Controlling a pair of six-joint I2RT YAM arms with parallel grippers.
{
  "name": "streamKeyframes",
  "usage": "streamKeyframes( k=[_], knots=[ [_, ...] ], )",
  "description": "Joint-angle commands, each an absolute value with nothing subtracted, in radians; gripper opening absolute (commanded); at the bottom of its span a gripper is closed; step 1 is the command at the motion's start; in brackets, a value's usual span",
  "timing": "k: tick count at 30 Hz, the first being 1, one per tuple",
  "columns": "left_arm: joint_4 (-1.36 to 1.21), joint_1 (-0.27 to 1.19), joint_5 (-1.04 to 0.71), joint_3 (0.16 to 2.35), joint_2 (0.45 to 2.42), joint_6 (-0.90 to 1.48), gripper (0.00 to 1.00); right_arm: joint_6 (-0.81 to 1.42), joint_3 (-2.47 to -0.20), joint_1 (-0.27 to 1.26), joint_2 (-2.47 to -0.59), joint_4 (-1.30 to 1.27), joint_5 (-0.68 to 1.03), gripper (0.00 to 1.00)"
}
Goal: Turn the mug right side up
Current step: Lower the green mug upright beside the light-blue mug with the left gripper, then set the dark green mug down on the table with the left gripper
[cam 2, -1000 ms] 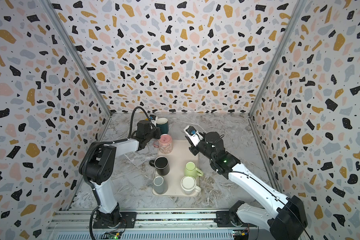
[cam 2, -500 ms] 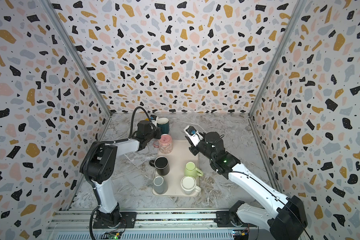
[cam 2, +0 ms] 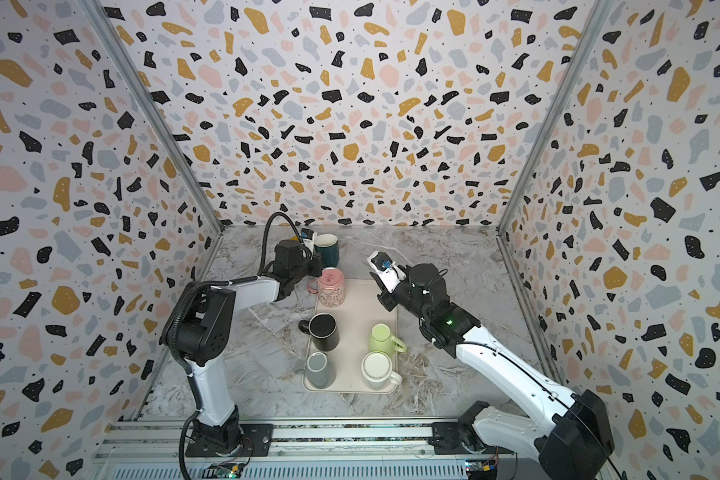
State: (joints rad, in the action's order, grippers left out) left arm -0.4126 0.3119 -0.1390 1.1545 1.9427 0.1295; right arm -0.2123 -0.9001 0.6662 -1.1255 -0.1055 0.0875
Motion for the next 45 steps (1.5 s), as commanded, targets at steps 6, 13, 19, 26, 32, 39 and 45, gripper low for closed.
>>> streamKeyframes(
  k=[6,13,19,26,32,39,45],
  knots=[
    [-0.515,0.302,-0.139,1.174,1.866,0.095,0.00,-0.194,-0.906,0.661,-1.140,-0.132,0.115,0.18],
    [-0.517,0.289,-0.142,1.183,1.843,0.098,0.00,-0.189,-0.904,0.662,-1.143,-0.136,0.116,0.18],
    [-0.518,0.282,-0.148,1.193,1.863,0.098,0.00,-0.183,-0.902,0.662,-1.148,-0.137,0.116,0.18],
    [-0.538,0.272,-0.157,1.218,1.911,0.103,0.00,-0.178,-0.901,0.662,-1.146,-0.136,0.116,0.18],
    [-0.555,0.263,-0.168,1.233,1.945,0.103,0.00,-0.174,-0.901,0.662,-1.145,-0.135,0.114,0.18],
    [-0.561,0.255,-0.176,1.245,1.975,0.103,0.00,-0.169,-0.902,0.662,-1.148,-0.133,0.110,0.17],
    [-0.570,0.248,-0.184,1.252,1.998,0.103,0.00,-0.167,-0.907,0.662,-1.155,-0.130,0.109,0.17]
  ],
)
